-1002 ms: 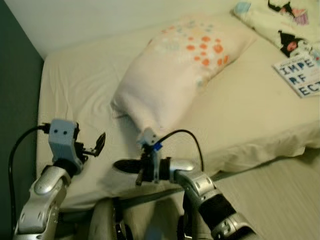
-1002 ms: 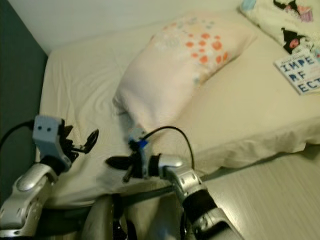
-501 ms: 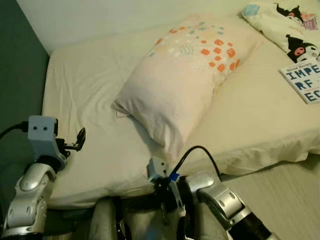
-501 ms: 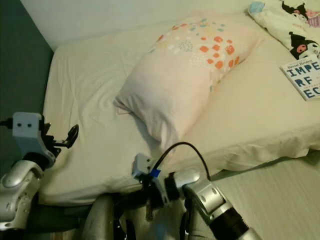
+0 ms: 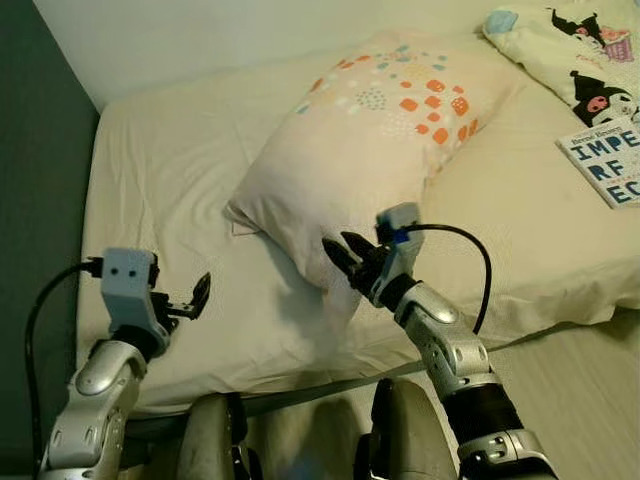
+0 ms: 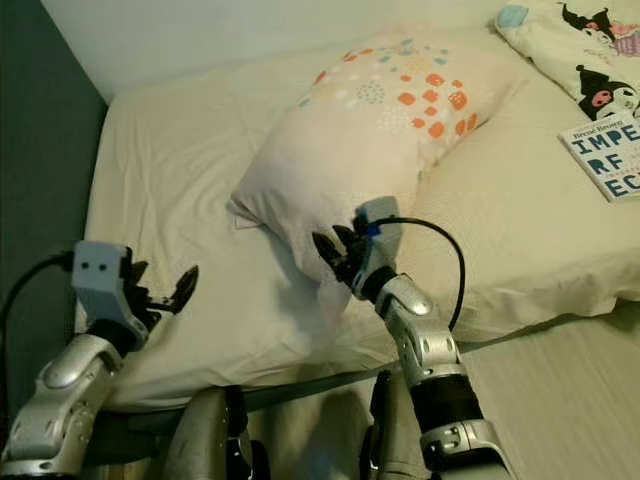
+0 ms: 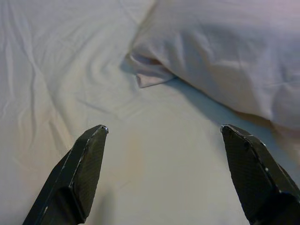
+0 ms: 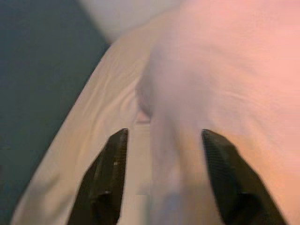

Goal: Clean up the room

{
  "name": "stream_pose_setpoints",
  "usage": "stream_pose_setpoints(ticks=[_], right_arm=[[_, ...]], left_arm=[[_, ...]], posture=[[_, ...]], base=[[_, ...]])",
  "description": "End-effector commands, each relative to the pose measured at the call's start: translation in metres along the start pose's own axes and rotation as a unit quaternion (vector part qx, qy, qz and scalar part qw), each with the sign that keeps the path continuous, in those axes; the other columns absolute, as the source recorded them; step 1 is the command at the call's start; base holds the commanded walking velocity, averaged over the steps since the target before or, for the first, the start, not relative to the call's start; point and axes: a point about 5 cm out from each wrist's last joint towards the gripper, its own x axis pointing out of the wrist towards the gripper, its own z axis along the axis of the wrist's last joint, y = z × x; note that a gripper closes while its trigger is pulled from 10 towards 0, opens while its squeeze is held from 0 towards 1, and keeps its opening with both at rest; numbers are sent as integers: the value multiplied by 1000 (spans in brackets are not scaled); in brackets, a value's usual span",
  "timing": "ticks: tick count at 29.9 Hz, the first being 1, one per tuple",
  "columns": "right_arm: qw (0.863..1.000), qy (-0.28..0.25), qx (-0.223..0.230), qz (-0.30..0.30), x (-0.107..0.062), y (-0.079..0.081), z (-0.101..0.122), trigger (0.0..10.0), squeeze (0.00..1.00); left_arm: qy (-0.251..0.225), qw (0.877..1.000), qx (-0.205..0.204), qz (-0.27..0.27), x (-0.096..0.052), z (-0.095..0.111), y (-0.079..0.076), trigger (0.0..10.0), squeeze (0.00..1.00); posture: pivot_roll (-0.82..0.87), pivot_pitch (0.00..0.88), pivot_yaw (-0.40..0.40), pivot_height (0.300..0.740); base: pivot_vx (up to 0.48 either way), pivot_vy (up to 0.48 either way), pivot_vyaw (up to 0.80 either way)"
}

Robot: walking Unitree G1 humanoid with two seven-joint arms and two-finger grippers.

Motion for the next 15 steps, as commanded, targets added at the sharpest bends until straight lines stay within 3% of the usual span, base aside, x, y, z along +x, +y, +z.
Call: stream_pose_setpoints(ticks=[1, 5, 8, 9, 11, 15], right_arm=[[994, -38, 69, -69, -1, -18, 2, 10000, 1000], [988, -62, 94, -109, 1, -26, 7, 10000, 1000], [965, -94, 168, -176, 2, -45, 14, 10000, 1000], [965, -94, 168, -176, 2, -45, 14, 10000, 1000], [948, -84, 209, -225, 3, -58, 11, 10000, 1000], [942, -86, 213, -246, 4, -63, 16, 10000, 1000]], left_arm=[[4, 1000, -9, -14, -5, -2, -5, 10000, 0], [3, 1000, -10, -18, -6, -1, -5, 10000, 0], [3, 1000, -9, -28, -7, -1, -6, 10000, 0], [3, 1000, -9, -28, -7, -1, -6, 10000, 0], [6, 999, -1, -42, -7, -1, -9, 10000, 0], [5, 999, 3, -51, -8, 1, -10, 10000, 0]], posture=[[24, 303, 27, 601], [24, 303, 27, 601], [28, 305, 34, 601], [28, 305, 34, 601], [29, 307, 37, 601], [29, 307, 37, 601]], base=[[0, 0, 0], [0, 0, 0], [0, 0, 0], [0, 0, 0], [0, 0, 0], [0, 0, 0]])
